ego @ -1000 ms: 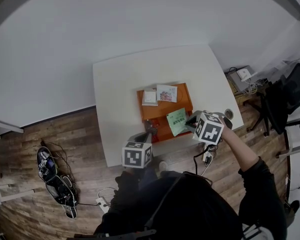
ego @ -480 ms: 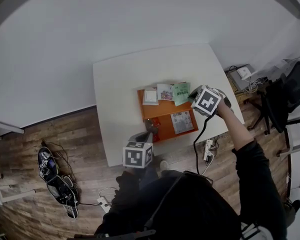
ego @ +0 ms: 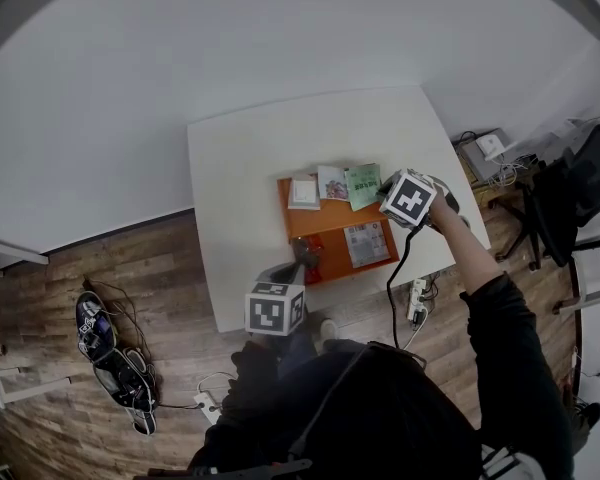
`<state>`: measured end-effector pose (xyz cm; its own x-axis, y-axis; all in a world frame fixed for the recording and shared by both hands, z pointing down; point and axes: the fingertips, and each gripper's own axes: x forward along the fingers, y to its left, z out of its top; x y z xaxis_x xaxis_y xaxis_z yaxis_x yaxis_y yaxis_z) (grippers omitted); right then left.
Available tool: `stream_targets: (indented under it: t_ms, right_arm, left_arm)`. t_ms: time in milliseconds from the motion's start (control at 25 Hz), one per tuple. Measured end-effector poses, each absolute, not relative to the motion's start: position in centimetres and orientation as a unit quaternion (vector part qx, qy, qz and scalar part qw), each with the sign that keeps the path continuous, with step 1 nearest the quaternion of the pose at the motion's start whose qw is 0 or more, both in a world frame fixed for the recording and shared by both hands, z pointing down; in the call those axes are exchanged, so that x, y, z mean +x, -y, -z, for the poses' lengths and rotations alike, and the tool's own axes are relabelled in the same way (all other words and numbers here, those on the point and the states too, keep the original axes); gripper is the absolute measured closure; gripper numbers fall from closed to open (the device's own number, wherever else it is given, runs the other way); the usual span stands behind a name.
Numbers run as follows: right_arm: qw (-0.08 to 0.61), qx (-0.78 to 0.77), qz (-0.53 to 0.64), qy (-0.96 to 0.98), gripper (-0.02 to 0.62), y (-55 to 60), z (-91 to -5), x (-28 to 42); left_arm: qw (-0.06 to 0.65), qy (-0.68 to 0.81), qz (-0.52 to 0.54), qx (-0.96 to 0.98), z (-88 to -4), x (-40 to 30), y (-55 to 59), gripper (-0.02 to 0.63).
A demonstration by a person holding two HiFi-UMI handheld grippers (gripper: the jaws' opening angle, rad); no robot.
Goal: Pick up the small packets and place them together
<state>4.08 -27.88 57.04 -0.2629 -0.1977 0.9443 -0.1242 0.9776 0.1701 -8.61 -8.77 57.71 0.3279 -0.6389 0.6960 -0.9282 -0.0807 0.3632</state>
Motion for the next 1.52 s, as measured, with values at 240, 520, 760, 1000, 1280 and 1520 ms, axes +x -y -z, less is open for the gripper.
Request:
stream_targets:
  t_ms: [240, 520, 760, 1000, 1280, 1520]
  right_arm:
    - [0.589, 0.11, 0.035, 0.8, 0.563, 28.3, -56.2, 4.3]
    - [0.551, 0.087, 0.059, 0.828, 0.515, 26.2, -52.4, 2.4]
    - [0.499, 0.028, 0.061, 0.864, 0.515, 20.1, -50.8, -1.0]
    - [0.498, -0.033, 0.045, 0.865, 0.515, 14.4, -53.9, -2.9]
    - [0.519, -0.077, 0.009, 0.852, 0.506, 11.0, -58.1, -4.6]
    - [0.533, -0.095, -0.01, 0.841, 0.482, 10.1, -60.9, -5.6]
  left_arm:
    - [0.396, 0.549, -0.184, 0.712, -57.6, -8.8, 8.9, 0.607]
    - [0.395, 0.55, -0.185, 0.713, -57.5, -8.9, 8.9, 0.607]
    - [0.393, 0.553, -0.183, 0.711, -57.3, -9.0, 8.8, 0.607]
    - [0.392, 0.557, -0.18, 0.71, -57.3, -9.2, 8.4, 0.607]
    - [0.396, 0.558, -0.177, 0.707, -57.5, -9.1, 8.1, 0.607]
    - [0.399, 0.563, -0.174, 0.702, -57.7, -9.3, 7.7, 0.607]
